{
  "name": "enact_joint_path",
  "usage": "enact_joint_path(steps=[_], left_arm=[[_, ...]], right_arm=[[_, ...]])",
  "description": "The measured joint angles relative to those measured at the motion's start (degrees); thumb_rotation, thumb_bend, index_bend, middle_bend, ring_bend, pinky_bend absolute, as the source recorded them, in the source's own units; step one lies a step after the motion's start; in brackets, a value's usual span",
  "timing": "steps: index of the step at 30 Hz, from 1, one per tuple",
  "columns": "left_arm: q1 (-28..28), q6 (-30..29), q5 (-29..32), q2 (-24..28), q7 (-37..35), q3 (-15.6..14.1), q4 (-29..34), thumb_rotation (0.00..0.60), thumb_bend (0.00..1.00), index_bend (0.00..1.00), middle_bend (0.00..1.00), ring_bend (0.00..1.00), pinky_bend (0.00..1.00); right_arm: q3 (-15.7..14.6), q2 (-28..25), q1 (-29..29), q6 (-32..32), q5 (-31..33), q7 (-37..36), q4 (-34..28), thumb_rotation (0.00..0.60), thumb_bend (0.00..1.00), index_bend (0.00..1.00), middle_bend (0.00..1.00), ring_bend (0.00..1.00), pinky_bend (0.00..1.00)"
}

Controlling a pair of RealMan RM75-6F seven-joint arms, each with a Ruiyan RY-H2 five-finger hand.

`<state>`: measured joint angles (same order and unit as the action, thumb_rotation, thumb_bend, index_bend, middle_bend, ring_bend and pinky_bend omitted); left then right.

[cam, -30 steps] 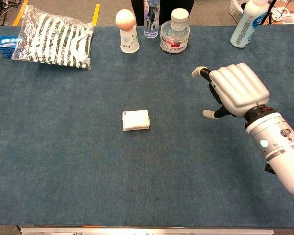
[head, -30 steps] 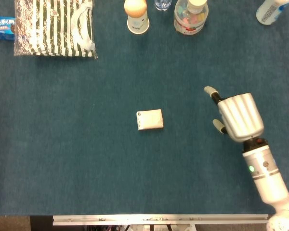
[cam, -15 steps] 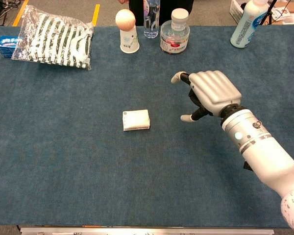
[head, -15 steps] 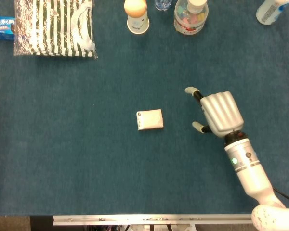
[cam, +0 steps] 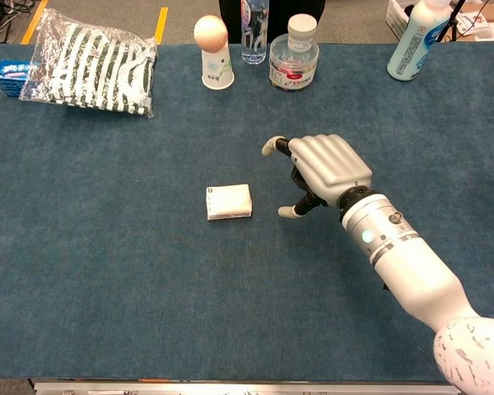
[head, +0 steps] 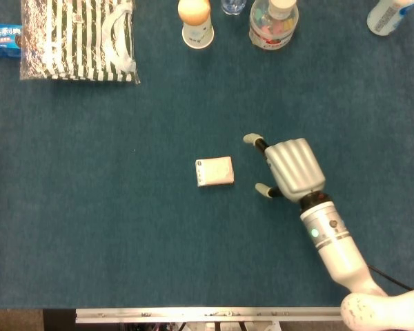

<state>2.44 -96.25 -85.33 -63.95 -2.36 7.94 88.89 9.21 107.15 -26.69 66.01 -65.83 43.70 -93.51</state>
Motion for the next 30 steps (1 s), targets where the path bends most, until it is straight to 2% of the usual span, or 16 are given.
enact_joint_path(steps=[10,16,24,30], left_arm=[[0.05,1.72,0.49,0.96,0.79,-0.44,0.65,0.600,0.01,0.61,0.58,0.39,0.50],[0.04,1.89,0.35,1.06,0.88,-0.59,0.82,0.600,0.00,0.61,0.58,0.39,0.50],[0.19,2.52,0.21,0.98,1.31,-0.92,0.97,0.600,0.00,0.61,0.58,0.39,0.50],[0.20,2.65,-0.03,1.01,1.34,-1.11,1.06,0.600,0.00,0.61,0.58,0.39,0.50]], right_arm=[[-1.08,5.69,-2.10,-0.95,1.31,-0.80,5.55,0.600,0.00,0.27,1.00,1.00,1.00],[-0.99,7.84,-2.54,-0.39,0.19,-3.81,8.31,0.600,0.00,0.27,1.00,1.00,1.00],[0.05,10.76,-2.95,0.25,-1.40,-9.27,12.39,0.600,0.00,0.30,1.00,1.00,1.00],[1.42,12.24,-3.43,-0.31,-0.50,-10.73,14.46,0.600,0.00,0.30,1.00,1.00,1.00]])
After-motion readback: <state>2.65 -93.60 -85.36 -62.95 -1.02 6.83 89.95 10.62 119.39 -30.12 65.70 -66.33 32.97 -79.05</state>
